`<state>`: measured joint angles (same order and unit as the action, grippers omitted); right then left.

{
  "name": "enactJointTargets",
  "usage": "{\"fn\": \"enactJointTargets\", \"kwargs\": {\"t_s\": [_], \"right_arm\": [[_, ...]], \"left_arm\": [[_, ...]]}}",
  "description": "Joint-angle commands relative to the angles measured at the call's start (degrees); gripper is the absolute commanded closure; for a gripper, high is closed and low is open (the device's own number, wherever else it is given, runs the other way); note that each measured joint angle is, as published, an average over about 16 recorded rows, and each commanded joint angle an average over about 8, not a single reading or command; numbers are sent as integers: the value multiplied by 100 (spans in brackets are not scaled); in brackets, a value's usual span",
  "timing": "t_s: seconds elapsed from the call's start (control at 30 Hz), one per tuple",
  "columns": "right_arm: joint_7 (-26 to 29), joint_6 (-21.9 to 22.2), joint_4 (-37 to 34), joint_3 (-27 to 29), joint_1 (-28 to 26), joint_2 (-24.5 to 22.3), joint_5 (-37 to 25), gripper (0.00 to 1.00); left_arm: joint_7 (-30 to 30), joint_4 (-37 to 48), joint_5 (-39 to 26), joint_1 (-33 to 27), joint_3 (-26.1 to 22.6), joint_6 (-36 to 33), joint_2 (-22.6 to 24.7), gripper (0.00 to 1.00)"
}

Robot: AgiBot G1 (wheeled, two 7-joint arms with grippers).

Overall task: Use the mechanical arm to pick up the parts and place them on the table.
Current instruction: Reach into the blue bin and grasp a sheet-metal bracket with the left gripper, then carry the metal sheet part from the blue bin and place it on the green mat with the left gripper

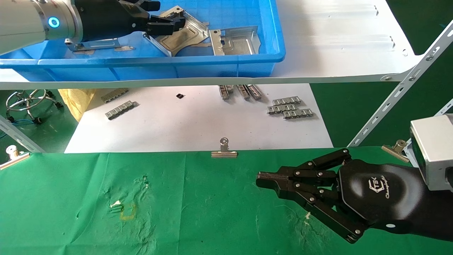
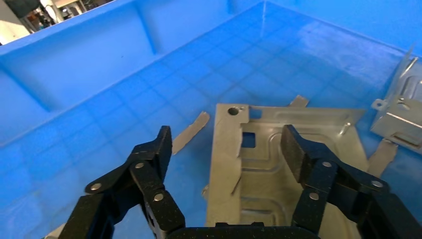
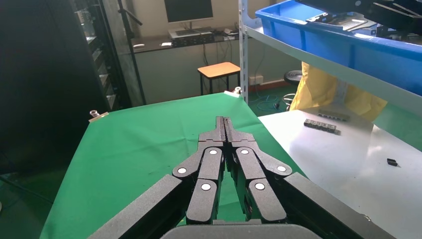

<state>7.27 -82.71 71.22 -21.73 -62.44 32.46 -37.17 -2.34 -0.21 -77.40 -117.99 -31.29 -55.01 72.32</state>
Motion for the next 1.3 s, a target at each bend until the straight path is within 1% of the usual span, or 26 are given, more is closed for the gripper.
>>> {"fn": "enactJointTargets", "kwargs": {"t_s": [0.03, 0.47, 0.53, 0.57, 0.77, 0.8, 0.83, 1.03, 1.3], "right_arm": [[0, 0, 0, 0, 0, 0, 0, 100], [0, 0, 0, 0, 0, 0, 0, 100], [0, 0, 0, 0, 0, 0, 0, 99], [0, 0, 0, 0, 0, 0, 0, 93], [0, 0, 0, 0, 0, 0, 0, 18], [0, 0, 0, 0, 0, 0, 0, 7], [0, 0, 0, 0, 0, 0, 0, 0], [0, 0, 0, 0, 0, 0, 0, 0], [0, 0, 0, -1, 0, 0, 0, 0]], "left_arm": [[19, 26, -9, -10, -6, 29, -3, 100], [102, 54, -94, -54, -66, -36, -72, 100], [109, 50, -94, -58, -66, -42, -85, 100], [111, 48, -93, -60, -65, -46, -90, 100], [117, 25, -47, -65, -33, -76, -120, 100], [114, 14, -24, -72, -17, -87, -130, 100], [107, -1, 5, -82, 3, -106, -143, 100], [-21, -149, 231, -196, 158, -462, -292, 100], [-365, -336, 526, -236, 348, -1642, -629, 100]]}}
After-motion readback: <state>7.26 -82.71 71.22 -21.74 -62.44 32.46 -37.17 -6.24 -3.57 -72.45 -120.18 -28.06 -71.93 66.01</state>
